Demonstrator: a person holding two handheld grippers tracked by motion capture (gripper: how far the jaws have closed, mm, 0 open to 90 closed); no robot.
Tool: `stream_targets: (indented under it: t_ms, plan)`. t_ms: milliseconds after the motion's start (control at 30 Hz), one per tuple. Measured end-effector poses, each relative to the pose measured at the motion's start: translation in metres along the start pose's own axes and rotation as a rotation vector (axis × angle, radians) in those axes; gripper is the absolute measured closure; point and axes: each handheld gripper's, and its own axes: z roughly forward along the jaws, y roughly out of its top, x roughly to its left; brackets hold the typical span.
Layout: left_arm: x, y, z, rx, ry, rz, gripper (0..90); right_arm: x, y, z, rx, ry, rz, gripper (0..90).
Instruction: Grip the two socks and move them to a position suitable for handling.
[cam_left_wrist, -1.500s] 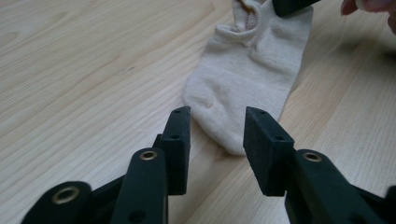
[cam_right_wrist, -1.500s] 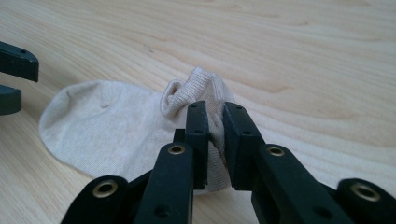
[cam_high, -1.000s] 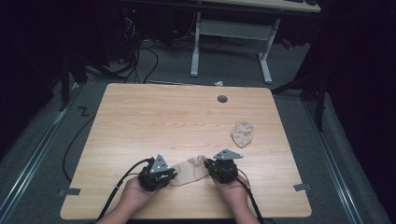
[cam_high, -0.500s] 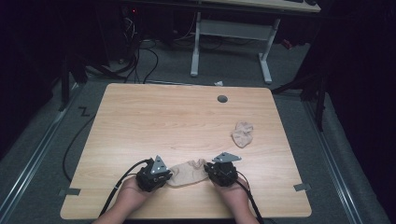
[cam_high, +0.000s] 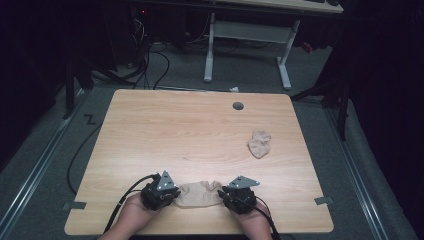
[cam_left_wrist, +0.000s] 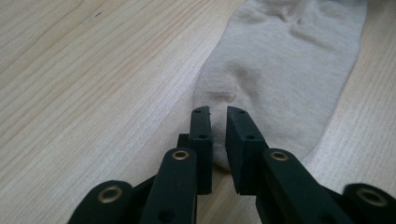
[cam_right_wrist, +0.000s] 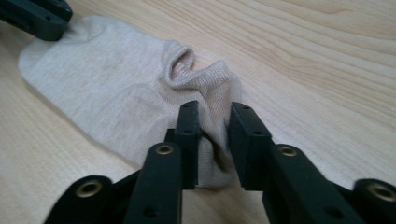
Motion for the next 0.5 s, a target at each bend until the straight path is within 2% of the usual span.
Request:
stream_targets:
  t_ms: [33,67,167,300,500]
  plan:
    - [-0.001,-0.001,0.0,-0.016,-0.01,-0.03,78.8,0.0,0.0,-0.001,-0.005,0.012,0.0,68.4]
    - [0.002,0.0,-0.002,-0.015,-0.007,-0.009,77.4,-0.001,0.0,-0.003,-0.019,0.017,0.001,67.0]
    - [0.006,0.0,-0.009,-0.055,0.008,-0.039,70.6,-0.006,0.003,-0.008,-0.048,0.011,0.028,63.4]
    - [0.017,-0.003,-0.019,-0.117,0.049,-0.081,60.4,-0.017,0.004,-0.012,-0.067,-0.031,0.037,61.1]
    - [0.037,-0.012,-0.028,-0.154,0.105,-0.15,52.7,-0.049,0.005,-0.018,-0.1,-0.142,0.064,56.5]
